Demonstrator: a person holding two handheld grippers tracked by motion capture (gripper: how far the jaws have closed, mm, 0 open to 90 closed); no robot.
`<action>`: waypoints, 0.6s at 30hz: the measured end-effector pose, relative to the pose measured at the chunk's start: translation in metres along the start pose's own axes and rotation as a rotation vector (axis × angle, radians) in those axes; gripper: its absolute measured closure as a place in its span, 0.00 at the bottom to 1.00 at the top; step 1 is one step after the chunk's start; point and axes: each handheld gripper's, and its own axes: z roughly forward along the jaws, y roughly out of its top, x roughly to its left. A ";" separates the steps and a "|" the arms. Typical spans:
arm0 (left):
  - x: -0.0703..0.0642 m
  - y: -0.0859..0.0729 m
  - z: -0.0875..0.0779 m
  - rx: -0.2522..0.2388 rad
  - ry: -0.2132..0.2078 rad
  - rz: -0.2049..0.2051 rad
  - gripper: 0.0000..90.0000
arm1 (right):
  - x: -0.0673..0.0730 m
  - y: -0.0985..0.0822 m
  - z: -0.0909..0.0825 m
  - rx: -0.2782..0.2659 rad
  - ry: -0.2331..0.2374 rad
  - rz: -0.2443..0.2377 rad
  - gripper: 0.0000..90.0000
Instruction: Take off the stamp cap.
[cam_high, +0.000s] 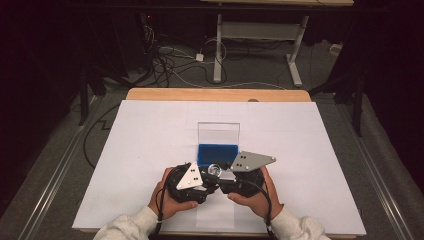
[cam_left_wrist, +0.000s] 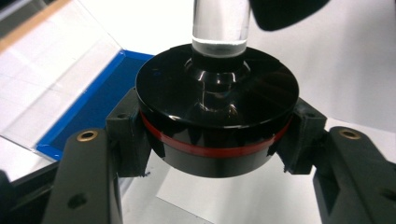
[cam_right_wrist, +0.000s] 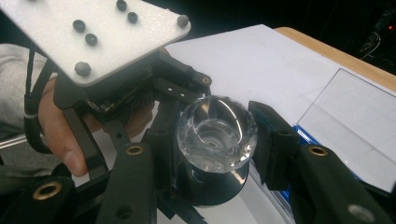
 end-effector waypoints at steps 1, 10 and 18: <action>0.000 0.000 0.000 0.003 -0.004 0.000 0.41 | 0.000 -0.001 0.000 0.000 -0.001 0.005 0.63; 0.001 -0.002 0.001 -0.014 -0.028 -0.016 0.41 | 0.001 -0.003 0.000 -0.010 -0.010 0.005 0.63; 0.003 -0.005 0.003 -0.018 -0.047 -0.022 0.41 | 0.004 -0.005 0.002 -0.006 -0.026 -0.004 0.63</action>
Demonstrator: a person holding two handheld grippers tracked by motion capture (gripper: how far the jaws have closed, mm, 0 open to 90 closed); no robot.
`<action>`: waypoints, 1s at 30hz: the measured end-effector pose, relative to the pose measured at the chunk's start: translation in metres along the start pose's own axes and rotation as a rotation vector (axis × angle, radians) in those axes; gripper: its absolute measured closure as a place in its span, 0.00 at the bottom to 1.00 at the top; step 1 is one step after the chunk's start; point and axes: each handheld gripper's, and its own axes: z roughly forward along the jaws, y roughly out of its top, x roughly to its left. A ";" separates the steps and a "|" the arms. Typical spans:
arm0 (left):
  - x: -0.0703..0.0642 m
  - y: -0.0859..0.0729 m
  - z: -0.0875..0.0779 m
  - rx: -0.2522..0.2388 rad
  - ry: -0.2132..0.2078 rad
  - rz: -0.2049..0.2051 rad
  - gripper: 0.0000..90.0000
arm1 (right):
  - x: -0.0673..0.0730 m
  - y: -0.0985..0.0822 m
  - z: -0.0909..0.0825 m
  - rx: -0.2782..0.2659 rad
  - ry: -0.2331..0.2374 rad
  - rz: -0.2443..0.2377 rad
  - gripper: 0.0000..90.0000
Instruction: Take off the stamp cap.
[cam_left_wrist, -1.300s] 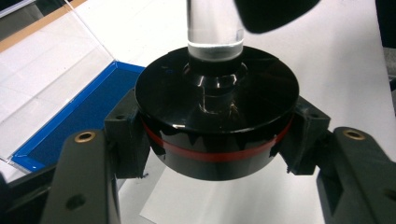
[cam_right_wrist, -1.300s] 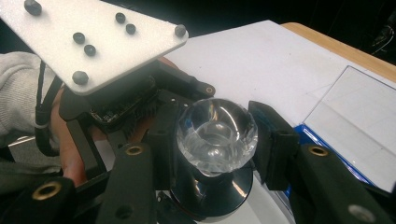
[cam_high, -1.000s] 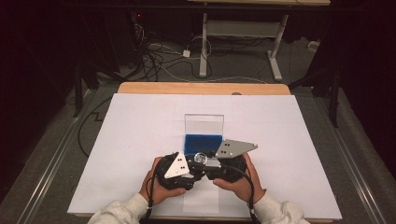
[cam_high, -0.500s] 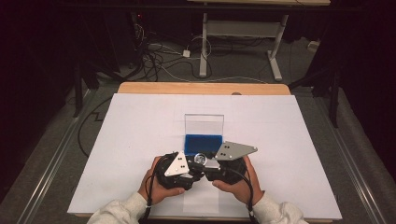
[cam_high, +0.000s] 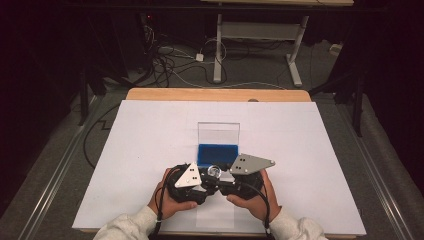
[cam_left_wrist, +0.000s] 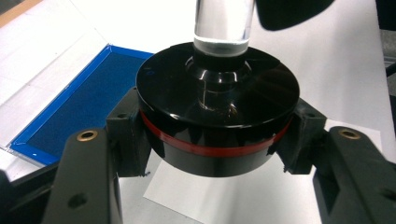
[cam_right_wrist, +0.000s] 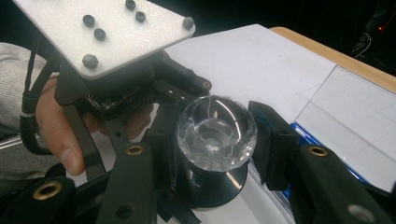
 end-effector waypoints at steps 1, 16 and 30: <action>0.000 0.000 0.000 -0.001 -0.004 -0.003 0.41 | 0.000 0.000 0.000 -0.003 -0.002 0.004 0.63; 0.026 -0.009 -0.029 -0.023 0.118 -0.082 0.41 | -0.005 0.007 -0.031 -0.092 -0.044 -0.026 0.63; 0.035 -0.025 -0.054 0.008 0.170 -0.082 0.41 | -0.021 0.001 -0.053 -0.047 -0.107 0.000 0.63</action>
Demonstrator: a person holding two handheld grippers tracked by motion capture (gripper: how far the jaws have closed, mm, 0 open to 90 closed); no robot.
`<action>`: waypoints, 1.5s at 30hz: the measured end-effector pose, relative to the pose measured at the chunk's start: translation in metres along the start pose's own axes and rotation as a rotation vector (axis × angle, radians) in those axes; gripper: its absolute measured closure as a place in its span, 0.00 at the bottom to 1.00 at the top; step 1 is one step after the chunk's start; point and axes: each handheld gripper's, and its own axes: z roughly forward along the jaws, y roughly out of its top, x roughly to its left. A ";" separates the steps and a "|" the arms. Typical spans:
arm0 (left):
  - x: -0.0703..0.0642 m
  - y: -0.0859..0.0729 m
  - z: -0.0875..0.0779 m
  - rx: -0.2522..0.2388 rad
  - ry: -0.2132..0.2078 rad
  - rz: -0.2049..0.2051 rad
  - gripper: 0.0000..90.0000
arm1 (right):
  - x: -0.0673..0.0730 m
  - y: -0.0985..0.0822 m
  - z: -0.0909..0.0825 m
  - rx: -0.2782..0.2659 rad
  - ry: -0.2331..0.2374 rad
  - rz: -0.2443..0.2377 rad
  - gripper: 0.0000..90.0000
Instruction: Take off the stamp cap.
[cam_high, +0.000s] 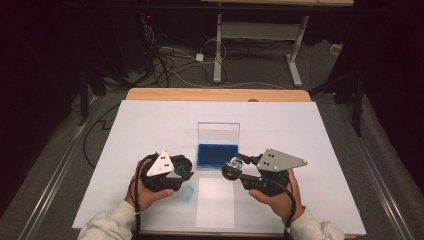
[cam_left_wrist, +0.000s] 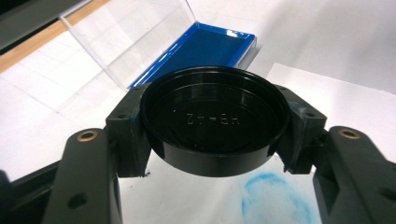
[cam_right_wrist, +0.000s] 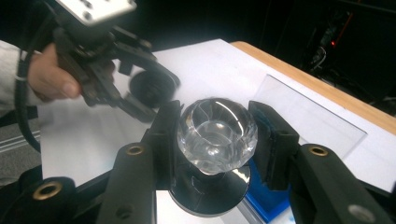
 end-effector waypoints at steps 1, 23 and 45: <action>0.000 -0.001 -0.002 0.001 0.005 -0.001 0.41 | -0.001 -0.001 -0.001 0.003 -0.005 0.001 0.63; 0.010 -0.034 -0.041 0.031 0.091 -0.018 0.41 | -0.021 -0.013 -0.015 0.068 -0.050 0.017 0.63; 0.010 -0.046 -0.045 0.019 0.085 -0.058 0.41 | -0.042 -0.022 -0.010 0.122 -0.065 0.050 0.63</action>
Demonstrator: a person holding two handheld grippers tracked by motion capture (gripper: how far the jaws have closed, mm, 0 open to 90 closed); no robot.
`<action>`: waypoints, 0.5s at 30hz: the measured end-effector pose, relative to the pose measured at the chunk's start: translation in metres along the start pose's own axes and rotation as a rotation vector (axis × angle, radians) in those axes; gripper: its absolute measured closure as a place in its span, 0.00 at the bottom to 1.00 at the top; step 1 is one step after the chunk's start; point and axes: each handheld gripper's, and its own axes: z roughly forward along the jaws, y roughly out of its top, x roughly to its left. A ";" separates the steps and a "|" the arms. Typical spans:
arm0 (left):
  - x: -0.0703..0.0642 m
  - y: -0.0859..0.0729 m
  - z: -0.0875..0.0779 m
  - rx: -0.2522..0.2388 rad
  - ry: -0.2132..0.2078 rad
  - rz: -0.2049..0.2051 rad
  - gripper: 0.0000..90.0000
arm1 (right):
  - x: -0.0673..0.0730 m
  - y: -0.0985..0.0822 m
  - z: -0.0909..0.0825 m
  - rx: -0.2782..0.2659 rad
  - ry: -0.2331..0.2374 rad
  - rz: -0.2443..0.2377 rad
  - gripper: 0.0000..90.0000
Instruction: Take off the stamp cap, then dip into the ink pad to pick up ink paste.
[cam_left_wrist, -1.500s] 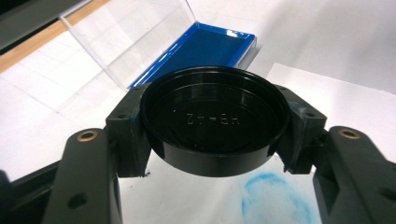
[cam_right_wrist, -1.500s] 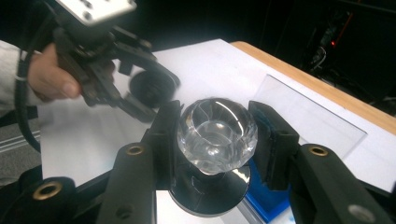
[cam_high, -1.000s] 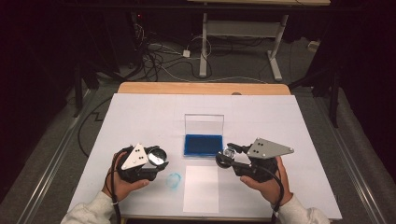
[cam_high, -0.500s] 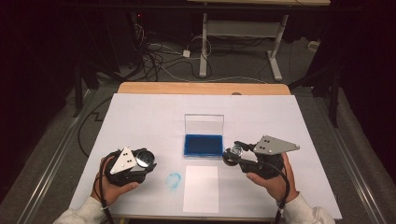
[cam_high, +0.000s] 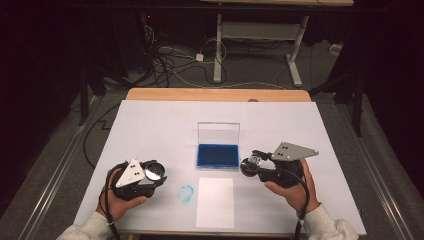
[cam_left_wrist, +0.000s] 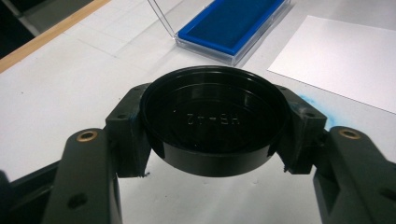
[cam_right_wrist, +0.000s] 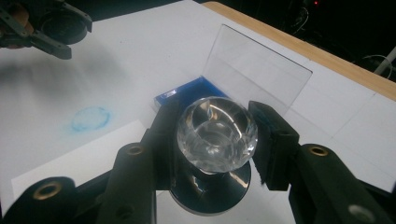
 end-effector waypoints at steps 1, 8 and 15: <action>0.000 0.000 0.000 0.000 0.001 -0.003 0.41 | -0.001 0.000 0.000 0.003 0.000 0.002 0.63; 0.000 0.000 0.001 0.006 -0.006 -0.006 0.41 | -0.006 0.002 0.002 0.014 -0.002 0.010 0.63; 0.001 0.002 0.003 0.013 -0.016 0.004 0.41 | -0.009 0.008 0.008 0.023 -0.001 0.010 0.63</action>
